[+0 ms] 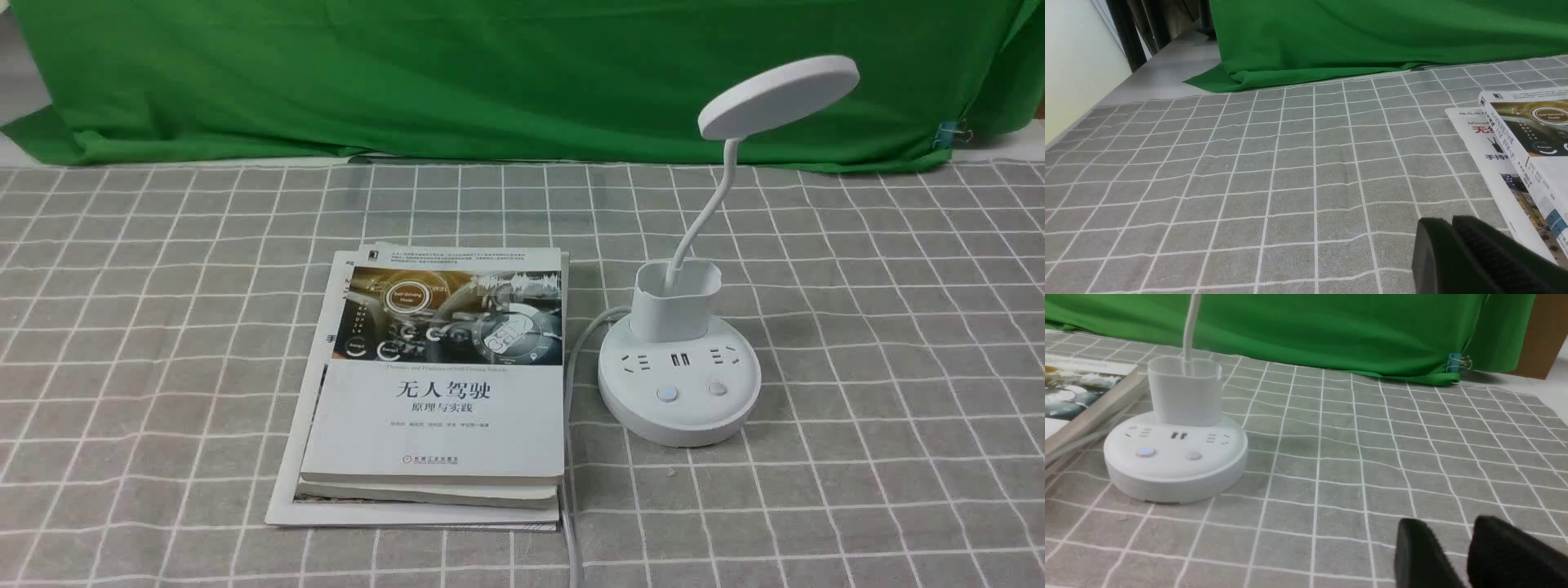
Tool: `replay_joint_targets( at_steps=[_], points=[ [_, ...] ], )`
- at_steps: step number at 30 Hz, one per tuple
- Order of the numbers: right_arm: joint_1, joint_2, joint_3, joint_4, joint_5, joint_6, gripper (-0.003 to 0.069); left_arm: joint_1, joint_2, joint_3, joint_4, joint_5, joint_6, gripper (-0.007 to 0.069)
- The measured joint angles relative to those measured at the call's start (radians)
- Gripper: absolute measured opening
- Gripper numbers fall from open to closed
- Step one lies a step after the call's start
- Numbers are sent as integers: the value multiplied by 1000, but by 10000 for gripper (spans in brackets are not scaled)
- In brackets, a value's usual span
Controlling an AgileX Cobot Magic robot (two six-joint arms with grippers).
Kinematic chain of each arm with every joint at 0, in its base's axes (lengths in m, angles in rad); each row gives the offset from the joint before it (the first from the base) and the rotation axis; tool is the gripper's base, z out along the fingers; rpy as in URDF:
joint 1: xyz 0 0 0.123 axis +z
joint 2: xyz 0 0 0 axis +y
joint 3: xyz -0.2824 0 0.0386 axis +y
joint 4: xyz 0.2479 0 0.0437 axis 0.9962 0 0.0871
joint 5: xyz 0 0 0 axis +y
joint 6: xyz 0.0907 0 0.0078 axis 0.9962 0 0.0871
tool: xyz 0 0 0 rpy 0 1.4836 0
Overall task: Turn on the desk lamp on the grey coffee tablecloth with your hand.
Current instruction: 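Press the button on the base of the white desk lamp with the right gripper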
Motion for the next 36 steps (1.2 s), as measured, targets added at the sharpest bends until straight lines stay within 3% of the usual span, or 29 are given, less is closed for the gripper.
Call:
replay_joint_targets(
  at_steps=[30,32,36],
  points=[
    [0,0,0,0,-19,1,244,0,0,0,0,0,1,19],
    [0,0,0,17,-48,39,244,0,0,0,0,0,1,19],
    [0,0,0,69,-143,239,244,0,0,0,0,0,1,19]
  ],
)
